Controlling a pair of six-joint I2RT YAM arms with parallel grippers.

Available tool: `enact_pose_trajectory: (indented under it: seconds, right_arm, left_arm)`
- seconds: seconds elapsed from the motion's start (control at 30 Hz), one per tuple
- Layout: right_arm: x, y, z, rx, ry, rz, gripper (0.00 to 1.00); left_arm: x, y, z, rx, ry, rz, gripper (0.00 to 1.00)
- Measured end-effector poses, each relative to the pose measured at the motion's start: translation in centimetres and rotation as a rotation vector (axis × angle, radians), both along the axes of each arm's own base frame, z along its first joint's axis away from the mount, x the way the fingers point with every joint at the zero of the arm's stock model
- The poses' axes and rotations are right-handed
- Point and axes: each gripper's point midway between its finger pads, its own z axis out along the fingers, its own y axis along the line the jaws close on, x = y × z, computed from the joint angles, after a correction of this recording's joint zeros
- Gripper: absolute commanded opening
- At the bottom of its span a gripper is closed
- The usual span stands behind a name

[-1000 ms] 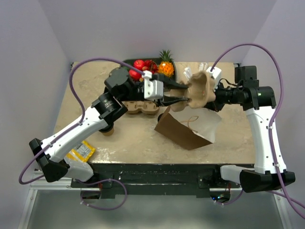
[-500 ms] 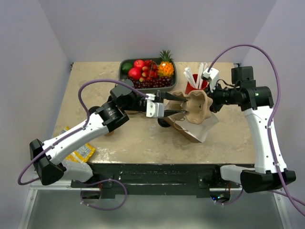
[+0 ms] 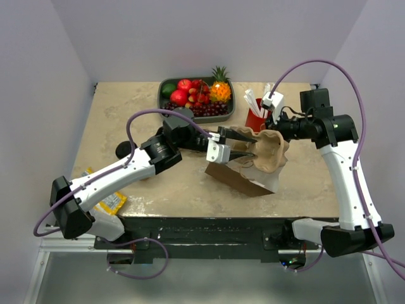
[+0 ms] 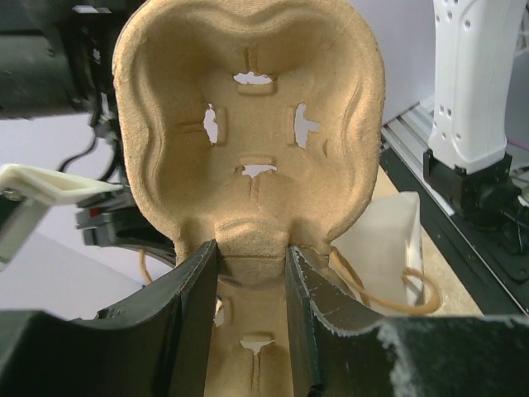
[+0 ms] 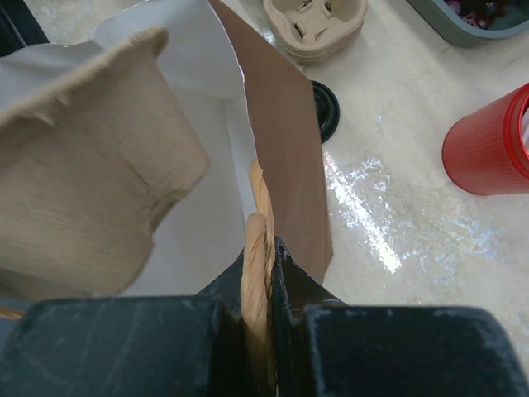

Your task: Pack the takeout coffee

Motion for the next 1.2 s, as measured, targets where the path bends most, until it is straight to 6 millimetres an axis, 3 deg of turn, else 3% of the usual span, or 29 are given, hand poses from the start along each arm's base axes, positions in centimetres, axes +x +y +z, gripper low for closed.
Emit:
enact_pose_trajectory:
  seconds: [0.23,0.43,0.73,1.2]
  right_arm:
    - [0.3,-0.2,-0.2,-0.012,-0.004,-0.019,0.0]
    - [0.4,-0.6,-0.2,-0.027,-0.012,-0.033,0.0]
    - [0.1,-0.5,0.1,-0.032,-0.02,-0.027,0.0]
    - [-1.3,1.6,0.2,-0.043,-0.021,0.03,0.0]
  left_arm:
    - [0.4,-1.2,-3.7,0.103,-0.015,-0.007,0.09]
    - [1.0,-0.6,-6.3,0.207,-0.042,0.023,0.08]
    - [2.9,0.1,-8.9,0.374,-0.103,0.102,0.07]
    - [2.9,-0.3,-13.1,0.625,-0.14,0.154,0.05]
